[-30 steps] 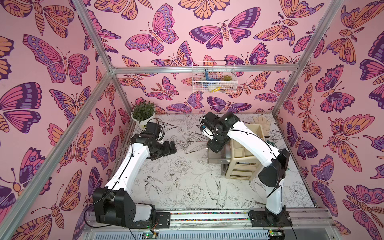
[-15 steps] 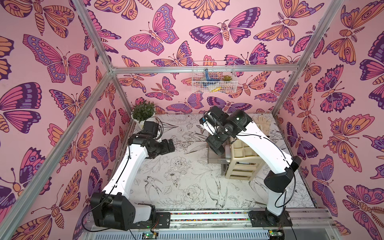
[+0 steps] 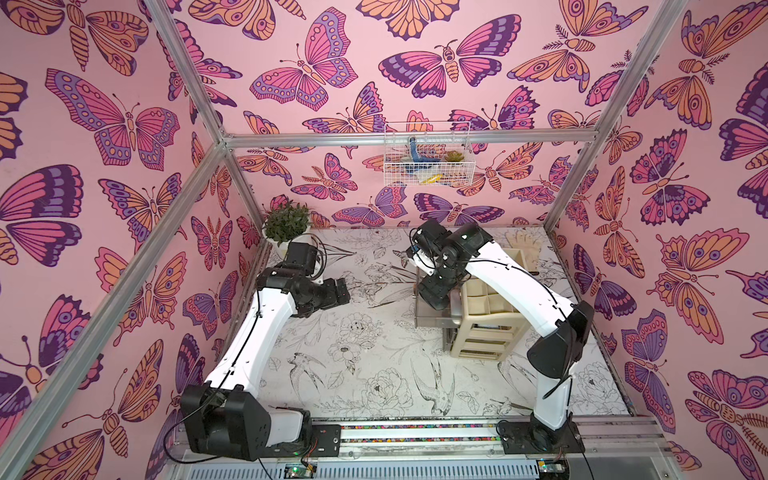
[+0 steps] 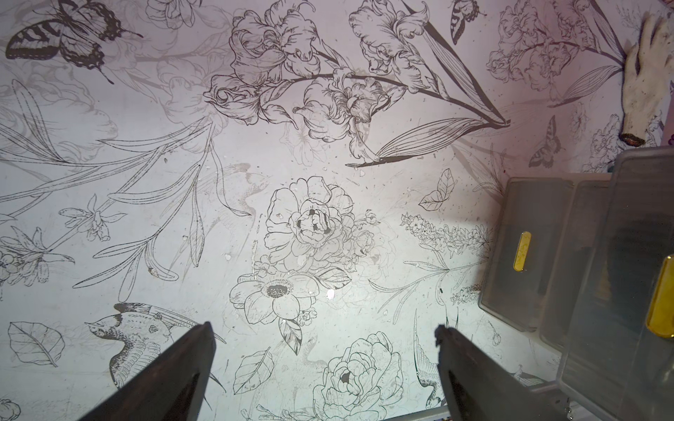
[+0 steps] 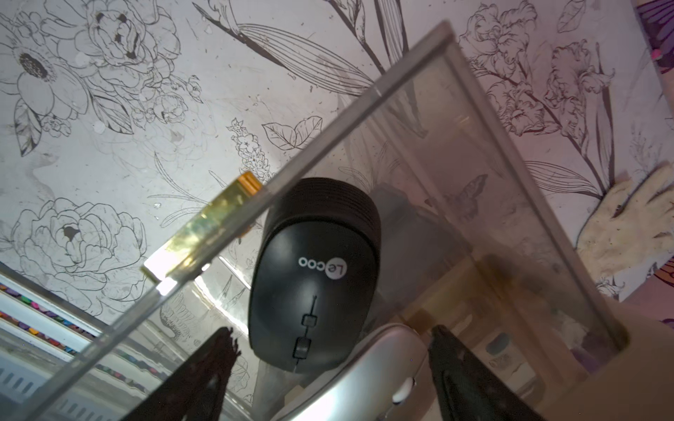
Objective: Take the mice out of the drawer
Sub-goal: Pick up the mouse from the drawer.
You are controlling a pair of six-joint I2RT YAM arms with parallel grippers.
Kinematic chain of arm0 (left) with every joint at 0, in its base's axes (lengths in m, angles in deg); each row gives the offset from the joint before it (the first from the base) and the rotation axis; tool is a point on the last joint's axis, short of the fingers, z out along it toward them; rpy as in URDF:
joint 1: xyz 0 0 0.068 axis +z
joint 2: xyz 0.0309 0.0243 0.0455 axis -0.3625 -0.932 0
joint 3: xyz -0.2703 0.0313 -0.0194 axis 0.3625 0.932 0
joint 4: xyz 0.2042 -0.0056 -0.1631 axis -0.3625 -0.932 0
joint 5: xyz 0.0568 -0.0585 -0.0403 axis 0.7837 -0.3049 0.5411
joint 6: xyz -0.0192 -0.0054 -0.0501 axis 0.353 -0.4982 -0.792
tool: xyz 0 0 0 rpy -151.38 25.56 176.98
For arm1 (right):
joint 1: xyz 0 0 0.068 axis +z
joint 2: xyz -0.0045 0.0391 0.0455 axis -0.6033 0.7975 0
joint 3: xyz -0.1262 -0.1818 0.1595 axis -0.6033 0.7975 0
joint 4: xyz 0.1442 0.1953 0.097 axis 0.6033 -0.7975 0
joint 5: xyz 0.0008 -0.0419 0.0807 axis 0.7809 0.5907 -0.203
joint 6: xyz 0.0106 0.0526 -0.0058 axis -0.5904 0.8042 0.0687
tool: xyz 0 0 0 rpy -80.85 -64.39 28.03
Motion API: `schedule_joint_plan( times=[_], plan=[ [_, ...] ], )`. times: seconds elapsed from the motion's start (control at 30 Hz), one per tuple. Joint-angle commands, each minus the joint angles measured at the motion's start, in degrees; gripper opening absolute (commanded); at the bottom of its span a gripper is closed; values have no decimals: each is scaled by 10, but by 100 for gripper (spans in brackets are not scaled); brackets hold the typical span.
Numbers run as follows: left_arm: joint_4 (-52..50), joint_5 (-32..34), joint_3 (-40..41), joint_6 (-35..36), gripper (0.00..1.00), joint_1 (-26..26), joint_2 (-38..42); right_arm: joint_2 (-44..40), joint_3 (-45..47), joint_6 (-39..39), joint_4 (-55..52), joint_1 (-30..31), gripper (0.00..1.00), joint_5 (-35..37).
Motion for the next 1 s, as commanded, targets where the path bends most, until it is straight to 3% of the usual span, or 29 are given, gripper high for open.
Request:
schedule_joint_plan(
  times=[0.0,0.43,0.83,0.97],
  plan=[
    [-8,0,-7,3,100,3,2,15,11,-17,16,-4,88,-31],
    [-7,0,-1,3,100,3,1,51,30,-22,35,-12,86,-11],
    [-6,-4,1,1,100,3,0,22,30,-22,36,-17,57,-13],
    [-6,-5,1,-1,100,3,1,8,-2,-11,19,-17,56,-9]
  ],
)
